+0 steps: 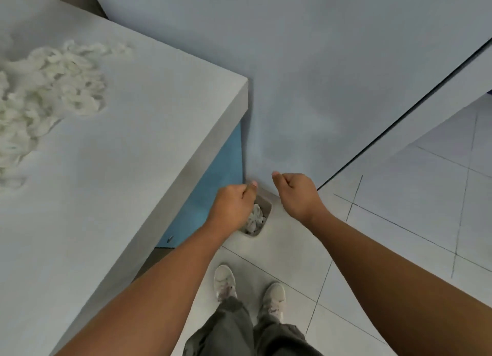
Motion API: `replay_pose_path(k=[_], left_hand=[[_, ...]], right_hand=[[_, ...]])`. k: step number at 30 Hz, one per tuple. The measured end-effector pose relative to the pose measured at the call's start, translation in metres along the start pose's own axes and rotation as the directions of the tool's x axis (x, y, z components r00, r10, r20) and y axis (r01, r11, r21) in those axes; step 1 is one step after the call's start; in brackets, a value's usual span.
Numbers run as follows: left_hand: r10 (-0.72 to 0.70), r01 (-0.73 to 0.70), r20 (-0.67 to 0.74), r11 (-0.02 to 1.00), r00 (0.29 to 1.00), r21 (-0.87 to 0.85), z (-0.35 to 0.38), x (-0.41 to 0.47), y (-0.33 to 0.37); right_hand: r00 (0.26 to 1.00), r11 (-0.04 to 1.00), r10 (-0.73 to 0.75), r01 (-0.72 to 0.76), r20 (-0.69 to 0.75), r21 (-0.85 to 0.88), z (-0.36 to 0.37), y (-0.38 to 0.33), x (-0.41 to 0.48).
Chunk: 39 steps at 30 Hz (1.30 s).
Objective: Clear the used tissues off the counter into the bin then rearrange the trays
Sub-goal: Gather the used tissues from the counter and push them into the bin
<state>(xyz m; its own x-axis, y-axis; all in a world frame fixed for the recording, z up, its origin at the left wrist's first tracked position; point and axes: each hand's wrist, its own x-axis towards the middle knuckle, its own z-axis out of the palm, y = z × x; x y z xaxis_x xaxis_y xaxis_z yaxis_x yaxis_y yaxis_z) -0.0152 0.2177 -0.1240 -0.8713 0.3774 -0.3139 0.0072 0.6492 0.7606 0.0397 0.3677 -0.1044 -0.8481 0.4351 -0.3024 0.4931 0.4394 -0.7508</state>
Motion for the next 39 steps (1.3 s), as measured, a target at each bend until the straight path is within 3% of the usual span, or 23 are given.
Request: replay_pose_path(k=[7, 12, 14, 19, 26, 32, 39], left_hand=[[-0.153, 0.156, 0.158, 0.988, 0.976, -0.009, 0.074, 0.046, -0.090], [-0.360, 0.385, 0.296, 0.922, 0.885, -0.028, 0.128, 0.086, -0.163], [-0.437, 0.467, 0.322, 0.884, 0.840, -0.019, 0.148, 0.100, -0.190], [-0.395, 0.374, 0.309, 0.919, 0.865, 0.128, 0.186, 0.132, -0.249], [-0.402, 0.367, 0.283, 0.914, 0.871, 0.171, 0.242, 0.177, -0.309], [-0.457, 0.457, 0.304, 0.886, 0.836, 0.076, 0.265, 0.196, -0.325], [-0.359, 0.312, 0.222, 0.924, 0.906, 0.223, 0.236, 0.177, -0.323]], right_hand=[[0.968, 0.960, 0.218, -0.236, 0.126, 0.149, 0.051, 0.078, 0.045], [0.887, 0.915, 0.339, -0.388, 0.313, 0.108, 0.095, 0.133, 0.068], [0.871, 0.907, 0.376, -0.416, 0.317, 0.070, 0.113, 0.158, 0.075], [0.863, 0.887, 0.434, -0.459, 0.259, 0.046, 0.151, 0.230, 0.083], [0.870, 0.897, 0.427, -0.443, 0.246, 0.008, 0.194, 0.316, 0.088], [0.891, 0.916, 0.385, -0.401, 0.241, 0.019, 0.213, 0.338, 0.088], [0.906, 0.914, 0.388, -0.402, 0.170, 0.058, 0.232, 0.322, 0.109]])
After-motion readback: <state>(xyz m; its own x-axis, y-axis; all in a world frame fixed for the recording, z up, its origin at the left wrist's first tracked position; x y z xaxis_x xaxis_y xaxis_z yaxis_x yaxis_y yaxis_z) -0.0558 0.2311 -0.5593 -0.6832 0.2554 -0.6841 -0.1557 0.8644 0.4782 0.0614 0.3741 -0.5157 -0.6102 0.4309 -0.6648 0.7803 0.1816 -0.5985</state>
